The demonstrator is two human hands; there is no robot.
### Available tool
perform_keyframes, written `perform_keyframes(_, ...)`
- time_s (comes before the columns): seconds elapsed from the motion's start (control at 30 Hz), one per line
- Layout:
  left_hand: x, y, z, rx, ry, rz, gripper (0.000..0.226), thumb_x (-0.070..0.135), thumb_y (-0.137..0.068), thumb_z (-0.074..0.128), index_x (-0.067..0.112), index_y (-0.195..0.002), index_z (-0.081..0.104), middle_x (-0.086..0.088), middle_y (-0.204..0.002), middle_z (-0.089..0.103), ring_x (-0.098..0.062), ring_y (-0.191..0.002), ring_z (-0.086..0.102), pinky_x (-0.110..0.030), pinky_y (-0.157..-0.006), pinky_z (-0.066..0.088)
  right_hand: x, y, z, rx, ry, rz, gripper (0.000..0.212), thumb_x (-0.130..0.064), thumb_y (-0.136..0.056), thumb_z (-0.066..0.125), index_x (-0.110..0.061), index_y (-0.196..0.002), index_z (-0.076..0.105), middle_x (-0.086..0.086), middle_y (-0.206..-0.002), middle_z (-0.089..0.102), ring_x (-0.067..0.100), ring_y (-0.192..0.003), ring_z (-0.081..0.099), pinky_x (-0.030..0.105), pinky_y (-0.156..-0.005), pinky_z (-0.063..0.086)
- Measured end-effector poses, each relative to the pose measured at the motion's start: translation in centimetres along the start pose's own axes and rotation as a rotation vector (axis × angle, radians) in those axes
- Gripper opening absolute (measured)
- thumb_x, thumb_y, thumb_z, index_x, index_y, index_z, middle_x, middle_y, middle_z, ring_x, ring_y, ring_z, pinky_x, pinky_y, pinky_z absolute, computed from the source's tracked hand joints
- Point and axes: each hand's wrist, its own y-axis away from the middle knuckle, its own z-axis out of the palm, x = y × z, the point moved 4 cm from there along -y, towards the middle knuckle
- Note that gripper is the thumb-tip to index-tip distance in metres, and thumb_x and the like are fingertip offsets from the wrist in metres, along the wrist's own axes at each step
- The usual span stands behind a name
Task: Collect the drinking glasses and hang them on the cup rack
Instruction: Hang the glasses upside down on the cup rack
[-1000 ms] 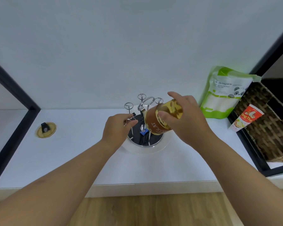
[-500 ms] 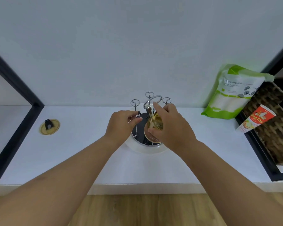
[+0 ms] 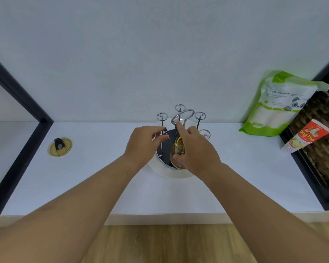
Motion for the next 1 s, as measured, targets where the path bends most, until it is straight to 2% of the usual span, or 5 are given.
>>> perform_keyframes(0.2,0.0,0.1,0.1,-0.004,0.012,-0.006,0.032,0.033,-0.095,0.070,0.017,-0.121,0.075,0.006,-0.091,0.075,-0.016,-0.087,0.069,-0.038,-0.088,0.055,0.0,0.2,0.8,0.011,-0.006,0.029,0.113,-0.029,-0.082,0.076,-0.042,-0.164,0.000,0.002,-0.122,0.049,0.029,-0.104,0.058,0.032,-0.067,0.041)
perform_keyframes(0.53,-0.3,0.2,0.2,0.004,0.020,-0.025,0.032,0.033,-0.095,0.070,0.016,-0.122,0.075,0.006,-0.092,0.074,-0.012,-0.086,0.067,-0.027,-0.084,0.051,-0.1,0.0,1.1,-0.019,-0.055,0.077,0.108,-0.029,-0.079,0.081,-0.025,-0.163,0.013,0.002,-0.130,0.054,0.030,-0.117,0.058,0.040,-0.078,0.054)
perform_keyframes(0.63,-0.4,0.1,0.3,-0.002,0.000,-0.025,0.031,0.034,-0.096,0.069,0.016,-0.119,0.075,0.010,-0.086,0.068,-0.009,-0.080,0.062,-0.024,-0.080,0.049,-0.1,0.0,1.0,-0.030,-0.060,0.077,0.109,-0.030,-0.080,0.081,-0.023,-0.163,0.012,0.002,-0.132,0.054,0.029,-0.121,0.055,0.039,-0.081,0.053)
perform_keyframes(0.8,-0.1,0.2,0.3,0.001,0.004,-0.028,0.032,0.033,-0.096,0.069,0.017,-0.123,0.074,0.002,-0.100,0.077,-0.015,-0.091,0.069,-0.032,-0.088,0.053,0.0,-0.1,0.8,-0.043,-0.060,0.083,0.113,-0.034,-0.082,0.081,-0.021,-0.165,0.005,0.002,-0.138,0.053,0.028,-0.130,0.049,0.035,-0.082,0.046)
perform_keyframes(1.0,-0.2,0.2,0.2,-0.024,-0.015,-0.055,0.034,0.034,-0.097,0.067,0.019,-0.126,0.072,0.002,-0.106,0.076,-0.015,-0.098,0.069,-0.028,-0.090,0.051,-0.4,0.0,0.1,-0.079,-0.048,0.096,0.124,-0.049,-0.079,0.085,-0.020,-0.166,0.003,0.000,-0.147,0.049,0.026,-0.138,0.045,0.036,-0.089,0.047)
